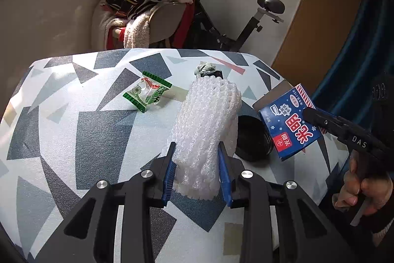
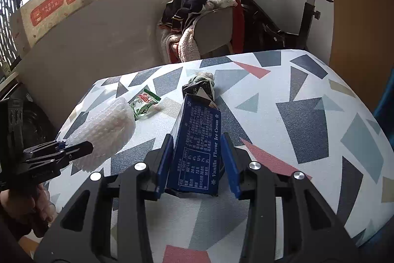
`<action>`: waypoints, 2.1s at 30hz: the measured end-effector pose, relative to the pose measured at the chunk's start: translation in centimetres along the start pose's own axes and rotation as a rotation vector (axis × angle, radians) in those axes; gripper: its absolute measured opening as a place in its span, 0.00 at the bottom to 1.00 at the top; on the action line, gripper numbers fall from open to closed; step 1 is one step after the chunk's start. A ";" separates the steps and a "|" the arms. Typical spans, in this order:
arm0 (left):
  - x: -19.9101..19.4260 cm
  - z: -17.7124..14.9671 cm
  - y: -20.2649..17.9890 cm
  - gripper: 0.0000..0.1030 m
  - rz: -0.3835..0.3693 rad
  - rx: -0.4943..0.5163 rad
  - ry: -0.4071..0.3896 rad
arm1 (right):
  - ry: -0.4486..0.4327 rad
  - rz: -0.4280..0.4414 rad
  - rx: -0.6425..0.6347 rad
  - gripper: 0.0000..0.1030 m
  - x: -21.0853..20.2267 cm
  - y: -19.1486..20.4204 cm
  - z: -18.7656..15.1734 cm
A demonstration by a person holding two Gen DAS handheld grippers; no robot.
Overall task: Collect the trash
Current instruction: 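Grasp the white foam net with the left gripper while the right gripper holds the blue box, then lower the foam net and blue box into the bin and open both grippers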
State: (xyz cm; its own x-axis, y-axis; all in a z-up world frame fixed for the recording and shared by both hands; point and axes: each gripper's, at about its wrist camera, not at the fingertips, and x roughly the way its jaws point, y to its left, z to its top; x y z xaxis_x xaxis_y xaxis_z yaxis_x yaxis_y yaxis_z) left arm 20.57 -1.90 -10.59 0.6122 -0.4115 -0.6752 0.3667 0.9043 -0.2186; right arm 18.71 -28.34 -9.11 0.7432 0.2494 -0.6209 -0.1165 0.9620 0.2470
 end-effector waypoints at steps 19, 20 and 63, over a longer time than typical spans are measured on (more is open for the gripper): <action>-12.3 -13.4 -3.1 0.32 -0.003 -0.060 -0.030 | -0.018 0.073 -0.049 0.40 -8.5 5.7 -5.8; -12.5 -14.2 -3.2 0.32 -0.002 -0.064 -0.022 | -0.018 0.077 -0.047 0.40 -8.9 5.8 -6.2; -15.5 -20.1 -3.2 0.86 0.115 -0.102 -0.076 | 0.283 0.207 -0.035 0.41 -8.1 8.0 -18.9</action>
State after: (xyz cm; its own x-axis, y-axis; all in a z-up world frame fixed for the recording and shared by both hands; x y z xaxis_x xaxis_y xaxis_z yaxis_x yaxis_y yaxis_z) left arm -4.16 3.91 -13.54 0.6987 -0.3083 -0.6455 0.2202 0.9513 -0.2159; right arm -0.70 -20.53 -16.16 0.4896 0.4559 -0.7433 -0.2720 0.8897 0.3665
